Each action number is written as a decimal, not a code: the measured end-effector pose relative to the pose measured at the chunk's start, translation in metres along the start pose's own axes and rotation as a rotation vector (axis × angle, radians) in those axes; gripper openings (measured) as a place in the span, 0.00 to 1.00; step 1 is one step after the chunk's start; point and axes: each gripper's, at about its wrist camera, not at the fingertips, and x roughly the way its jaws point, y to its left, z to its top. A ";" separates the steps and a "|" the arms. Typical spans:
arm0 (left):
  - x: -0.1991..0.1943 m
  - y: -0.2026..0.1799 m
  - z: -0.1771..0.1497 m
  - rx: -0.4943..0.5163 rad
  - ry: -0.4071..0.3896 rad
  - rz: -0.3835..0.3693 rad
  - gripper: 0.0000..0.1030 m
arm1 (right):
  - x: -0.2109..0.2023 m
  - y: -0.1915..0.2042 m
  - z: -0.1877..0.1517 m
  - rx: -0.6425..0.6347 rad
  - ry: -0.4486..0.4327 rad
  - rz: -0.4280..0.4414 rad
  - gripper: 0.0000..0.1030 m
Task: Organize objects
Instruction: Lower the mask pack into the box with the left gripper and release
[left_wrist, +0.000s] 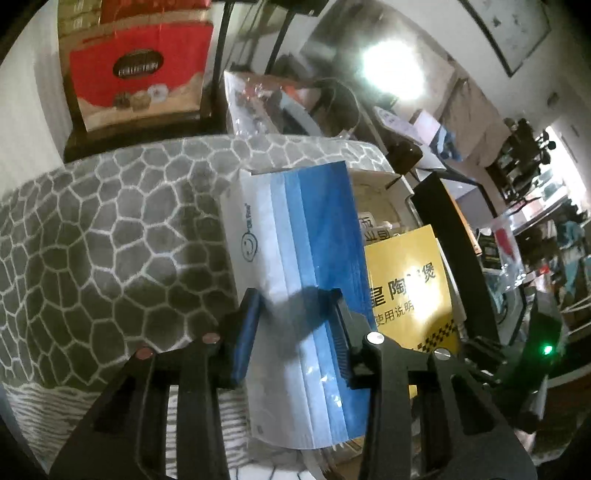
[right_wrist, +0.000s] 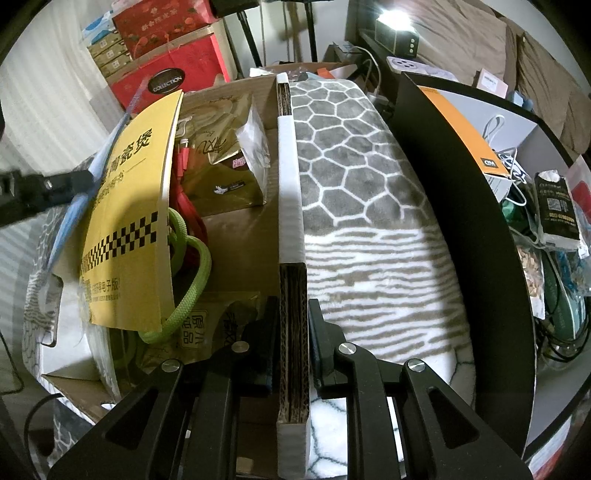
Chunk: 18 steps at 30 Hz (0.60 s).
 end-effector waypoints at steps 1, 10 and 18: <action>0.000 -0.003 -0.001 0.008 -0.008 0.016 0.33 | 0.000 0.000 0.000 -0.001 0.000 0.000 0.16; -0.004 -0.054 -0.026 0.164 -0.121 0.202 0.34 | -0.001 0.001 0.001 0.001 -0.001 0.000 0.16; 0.012 -0.072 -0.018 0.092 -0.053 0.040 0.34 | 0.000 0.002 0.001 0.004 -0.001 0.002 0.16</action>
